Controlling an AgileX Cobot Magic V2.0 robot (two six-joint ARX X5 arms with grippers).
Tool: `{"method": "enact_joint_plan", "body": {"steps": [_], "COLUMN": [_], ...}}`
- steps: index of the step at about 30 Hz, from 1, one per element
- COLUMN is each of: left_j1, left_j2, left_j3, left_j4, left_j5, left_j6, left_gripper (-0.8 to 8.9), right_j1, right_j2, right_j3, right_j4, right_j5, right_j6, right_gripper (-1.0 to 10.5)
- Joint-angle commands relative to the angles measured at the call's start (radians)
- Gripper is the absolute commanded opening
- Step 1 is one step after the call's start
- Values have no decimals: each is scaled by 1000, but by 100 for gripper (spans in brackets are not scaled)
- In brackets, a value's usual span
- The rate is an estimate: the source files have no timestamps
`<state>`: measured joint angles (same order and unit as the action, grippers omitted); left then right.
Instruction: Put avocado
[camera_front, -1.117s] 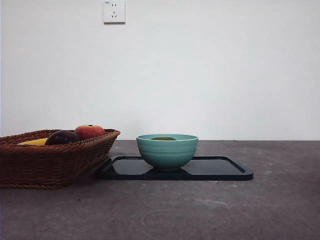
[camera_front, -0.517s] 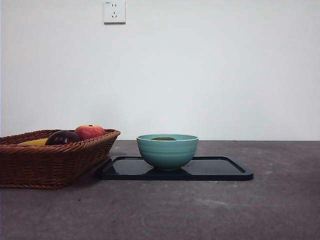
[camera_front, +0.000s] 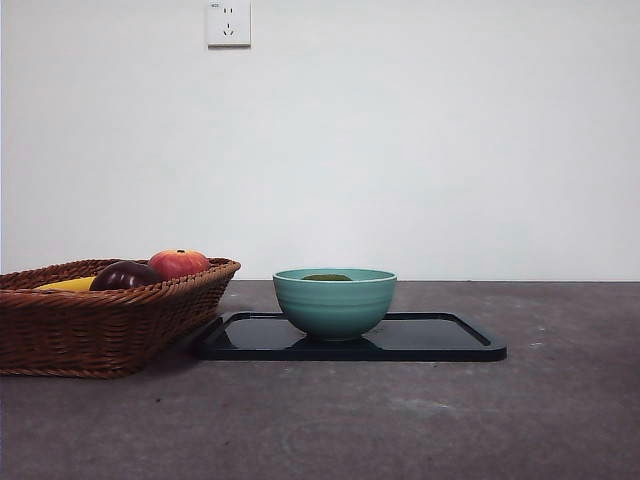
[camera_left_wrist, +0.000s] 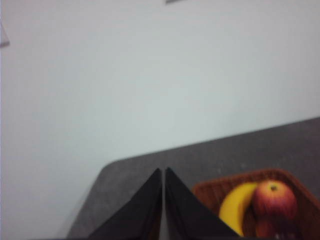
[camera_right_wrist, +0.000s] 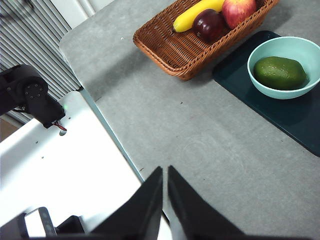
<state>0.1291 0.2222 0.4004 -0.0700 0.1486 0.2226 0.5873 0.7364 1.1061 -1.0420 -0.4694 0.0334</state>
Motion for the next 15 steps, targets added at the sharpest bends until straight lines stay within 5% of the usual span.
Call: {"method": "enact_joint_plan", "body": {"steps": [1, 15], "left_j1": [3, -13], "left_j2": [-62, -201], "left_j3": [-84, -370], "left_j4": [21, 40], "left_j5": [-10, -10], "left_j6": [-24, -145], "left_gripper": [9, 9], "right_j1": [7, 7], "right_j2": [6, 6], "right_j3": [8, 8], "right_j4": [9, 9], "right_j5": [-2, -2], "right_j6": [0, 0], "right_gripper": [8, 8]}}
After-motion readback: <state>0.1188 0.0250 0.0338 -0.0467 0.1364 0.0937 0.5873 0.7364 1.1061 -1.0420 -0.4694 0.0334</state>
